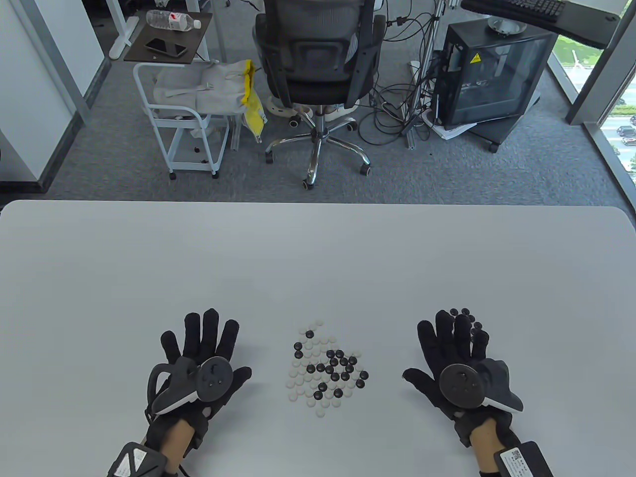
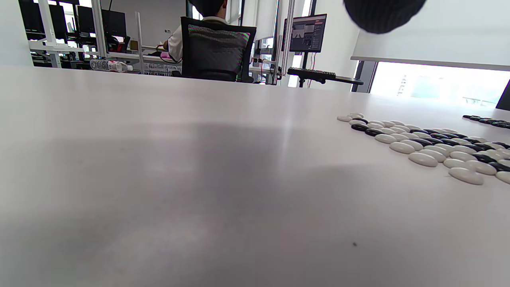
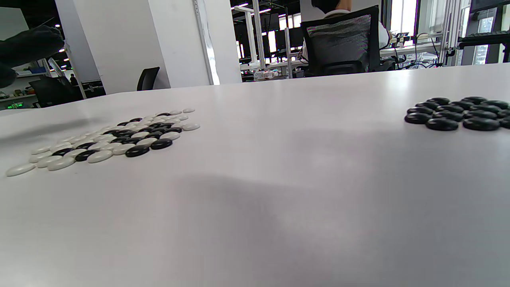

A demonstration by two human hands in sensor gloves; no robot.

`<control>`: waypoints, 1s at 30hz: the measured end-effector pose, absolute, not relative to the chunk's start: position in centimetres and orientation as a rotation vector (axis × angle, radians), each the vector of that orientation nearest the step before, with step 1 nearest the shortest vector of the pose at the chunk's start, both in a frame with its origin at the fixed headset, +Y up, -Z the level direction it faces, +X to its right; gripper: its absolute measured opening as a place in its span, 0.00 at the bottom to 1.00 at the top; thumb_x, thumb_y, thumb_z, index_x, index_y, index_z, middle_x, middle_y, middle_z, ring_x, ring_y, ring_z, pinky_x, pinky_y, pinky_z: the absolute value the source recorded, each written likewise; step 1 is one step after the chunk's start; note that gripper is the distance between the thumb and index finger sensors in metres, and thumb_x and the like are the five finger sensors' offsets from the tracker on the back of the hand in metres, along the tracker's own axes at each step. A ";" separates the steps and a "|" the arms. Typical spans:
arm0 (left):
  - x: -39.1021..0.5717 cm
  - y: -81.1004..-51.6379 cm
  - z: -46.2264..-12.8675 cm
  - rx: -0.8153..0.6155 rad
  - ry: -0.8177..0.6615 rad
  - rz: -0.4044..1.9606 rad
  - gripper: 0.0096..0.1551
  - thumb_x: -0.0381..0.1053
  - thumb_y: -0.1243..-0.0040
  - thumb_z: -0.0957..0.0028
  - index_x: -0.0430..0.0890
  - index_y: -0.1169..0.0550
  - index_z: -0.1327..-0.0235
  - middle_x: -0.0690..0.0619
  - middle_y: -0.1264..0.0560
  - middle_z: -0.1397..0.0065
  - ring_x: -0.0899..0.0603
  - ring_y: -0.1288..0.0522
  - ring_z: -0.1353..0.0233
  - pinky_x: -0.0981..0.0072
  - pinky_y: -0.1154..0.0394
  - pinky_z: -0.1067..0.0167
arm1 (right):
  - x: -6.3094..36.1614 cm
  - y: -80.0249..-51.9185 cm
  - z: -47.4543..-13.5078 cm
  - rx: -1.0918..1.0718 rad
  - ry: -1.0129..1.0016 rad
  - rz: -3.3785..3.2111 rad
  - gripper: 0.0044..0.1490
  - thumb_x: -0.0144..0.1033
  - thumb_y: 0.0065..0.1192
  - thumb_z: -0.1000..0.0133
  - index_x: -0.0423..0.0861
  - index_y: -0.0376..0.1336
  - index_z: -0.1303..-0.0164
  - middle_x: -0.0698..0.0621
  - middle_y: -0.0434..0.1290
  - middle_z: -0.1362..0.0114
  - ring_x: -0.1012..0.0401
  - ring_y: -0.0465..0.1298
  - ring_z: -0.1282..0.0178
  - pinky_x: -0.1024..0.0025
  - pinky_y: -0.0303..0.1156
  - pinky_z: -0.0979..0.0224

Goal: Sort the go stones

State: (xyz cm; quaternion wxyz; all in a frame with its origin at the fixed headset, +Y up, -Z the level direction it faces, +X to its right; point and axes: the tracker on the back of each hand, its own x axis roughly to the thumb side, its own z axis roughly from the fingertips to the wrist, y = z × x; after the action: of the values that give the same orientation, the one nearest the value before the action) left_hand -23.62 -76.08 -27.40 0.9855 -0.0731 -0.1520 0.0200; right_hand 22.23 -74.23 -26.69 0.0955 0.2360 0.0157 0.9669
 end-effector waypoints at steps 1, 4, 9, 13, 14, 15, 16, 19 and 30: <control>-23.8 -76.2 -27.4 -0.152 -0.301 0.041 0.55 0.69 0.59 0.37 0.46 0.68 0.16 0.34 0.80 0.18 0.23 0.81 0.25 0.14 0.76 0.44 | 22.2 -74.3 -26.7 0.699 0.052 2.860 0.56 0.58 0.39 0.33 0.32 0.29 0.13 0.19 0.25 0.18 0.24 0.22 0.26 0.14 0.25 0.37; -24.2 -76.4 -27.5 -0.162 -0.287 0.055 0.55 0.69 0.59 0.37 0.45 0.69 0.17 0.33 0.80 0.18 0.23 0.81 0.25 0.14 0.76 0.44 | 22.2 -74.6 -26.7 0.685 0.086 2.845 0.56 0.58 0.39 0.33 0.32 0.29 0.13 0.19 0.25 0.18 0.24 0.22 0.26 0.14 0.24 0.37; -23.9 -76.7 -27.9 -0.175 -0.284 0.045 0.55 0.69 0.59 0.37 0.45 0.69 0.17 0.33 0.80 0.18 0.23 0.81 0.25 0.14 0.76 0.44 | 22.2 -75.0 -27.0 0.682 0.118 2.853 0.56 0.58 0.39 0.33 0.32 0.29 0.13 0.19 0.25 0.18 0.24 0.22 0.27 0.14 0.24 0.37; -23.8 -75.4 -28.6 -0.163 -0.278 0.028 0.50 0.69 0.58 0.37 0.51 0.62 0.13 0.35 0.79 0.18 0.24 0.82 0.25 0.14 0.76 0.44 | 22.5 -74.9 -26.9 0.679 0.125 2.833 0.56 0.57 0.40 0.32 0.32 0.30 0.12 0.19 0.26 0.18 0.24 0.23 0.26 0.15 0.25 0.36; -23.8 -74.8 -29.0 -0.149 -0.279 0.050 0.49 0.68 0.57 0.37 0.53 0.59 0.12 0.35 0.78 0.17 0.24 0.81 0.24 0.14 0.76 0.44 | 22.6 -74.8 -26.9 0.677 0.120 2.838 0.56 0.57 0.40 0.33 0.32 0.30 0.12 0.19 0.26 0.18 0.24 0.23 0.26 0.15 0.25 0.36; -23.8 -74.0 -29.6 -0.150 -0.270 0.064 0.47 0.68 0.56 0.38 0.54 0.57 0.12 0.36 0.78 0.17 0.24 0.81 0.24 0.14 0.77 0.43 | 22.7 -74.8 -26.9 0.675 0.116 2.834 0.56 0.57 0.40 0.33 0.32 0.30 0.12 0.19 0.26 0.18 0.24 0.23 0.26 0.15 0.25 0.36; -23.7 -73.1 -30.4 -0.154 -0.258 0.073 0.46 0.68 0.56 0.38 0.54 0.55 0.11 0.36 0.77 0.16 0.25 0.81 0.24 0.14 0.77 0.43 | 22.8 -74.7 -26.9 0.671 0.118 2.817 0.56 0.57 0.40 0.33 0.32 0.30 0.12 0.18 0.26 0.18 0.24 0.23 0.26 0.15 0.25 0.36; -23.5 -70.4 -32.8 -0.224 -0.212 0.071 0.44 0.67 0.56 0.37 0.55 0.52 0.11 0.36 0.76 0.15 0.24 0.81 0.24 0.14 0.77 0.44 | 23.0 -74.8 -27.1 0.658 0.134 2.798 0.55 0.57 0.40 0.32 0.31 0.31 0.12 0.19 0.26 0.18 0.24 0.23 0.26 0.15 0.26 0.36; -18.7 -68.7 -41.9 -0.732 -0.127 0.206 0.31 0.65 0.52 0.37 0.58 0.28 0.21 0.39 0.71 0.14 0.25 0.79 0.23 0.15 0.76 0.43 | 24.4 -75.2 -27.7 0.584 0.205 2.768 0.55 0.56 0.41 0.32 0.31 0.33 0.11 0.18 0.27 0.17 0.24 0.24 0.26 0.14 0.26 0.35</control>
State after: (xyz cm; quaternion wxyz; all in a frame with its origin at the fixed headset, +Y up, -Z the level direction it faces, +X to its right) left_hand -18.67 -68.69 -41.91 0.9265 -0.3572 -0.0621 0.1006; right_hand 24.44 -75.19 -27.67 0.1519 0.2036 0.0713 0.9646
